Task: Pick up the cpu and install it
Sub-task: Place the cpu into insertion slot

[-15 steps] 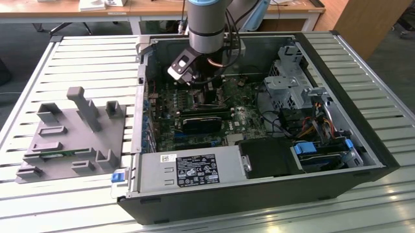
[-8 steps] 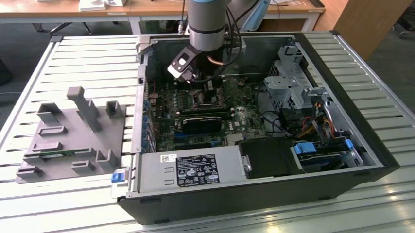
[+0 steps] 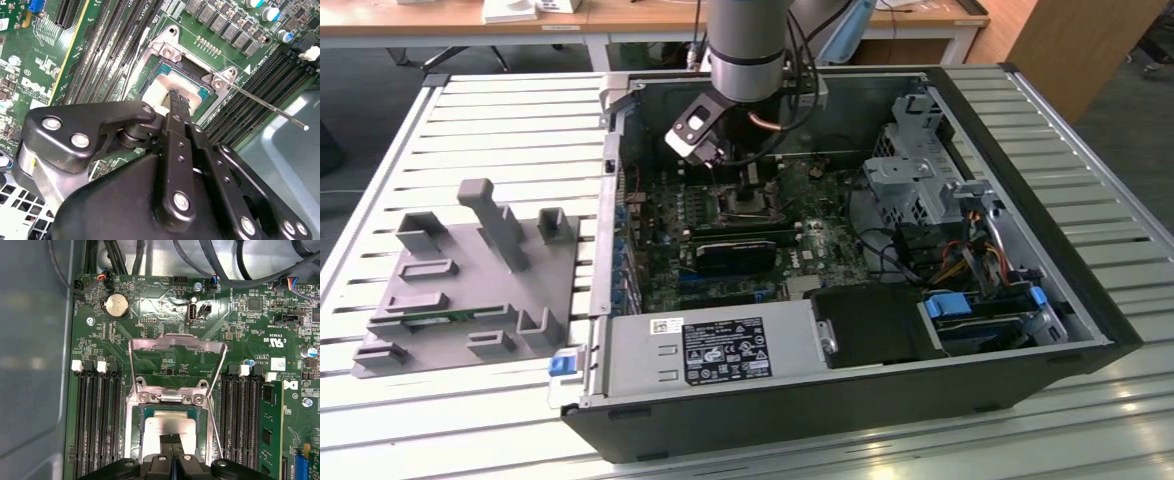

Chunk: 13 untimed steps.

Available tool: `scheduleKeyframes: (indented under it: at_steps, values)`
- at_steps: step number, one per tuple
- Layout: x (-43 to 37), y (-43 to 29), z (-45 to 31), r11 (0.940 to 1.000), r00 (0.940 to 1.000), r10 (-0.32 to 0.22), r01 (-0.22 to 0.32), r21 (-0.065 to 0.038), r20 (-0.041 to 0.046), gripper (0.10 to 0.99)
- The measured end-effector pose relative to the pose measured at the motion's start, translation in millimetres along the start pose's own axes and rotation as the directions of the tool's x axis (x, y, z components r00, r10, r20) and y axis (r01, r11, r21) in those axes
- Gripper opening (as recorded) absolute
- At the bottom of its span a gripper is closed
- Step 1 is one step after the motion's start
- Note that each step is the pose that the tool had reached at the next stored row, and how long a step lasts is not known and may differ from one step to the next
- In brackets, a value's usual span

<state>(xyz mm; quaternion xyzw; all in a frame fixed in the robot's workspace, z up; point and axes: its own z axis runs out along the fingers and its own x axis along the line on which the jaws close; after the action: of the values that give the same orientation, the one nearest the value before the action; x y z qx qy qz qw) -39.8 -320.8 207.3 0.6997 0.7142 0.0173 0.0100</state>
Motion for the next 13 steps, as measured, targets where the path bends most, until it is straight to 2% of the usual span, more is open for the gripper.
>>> scheduleKeyframes:
  at_steps: [13]
  values:
    - [0.0, 0.4, -3.6, 1.0000, 1.0000, 0.001, -0.001, 0.002, 0.0000, 0.106]
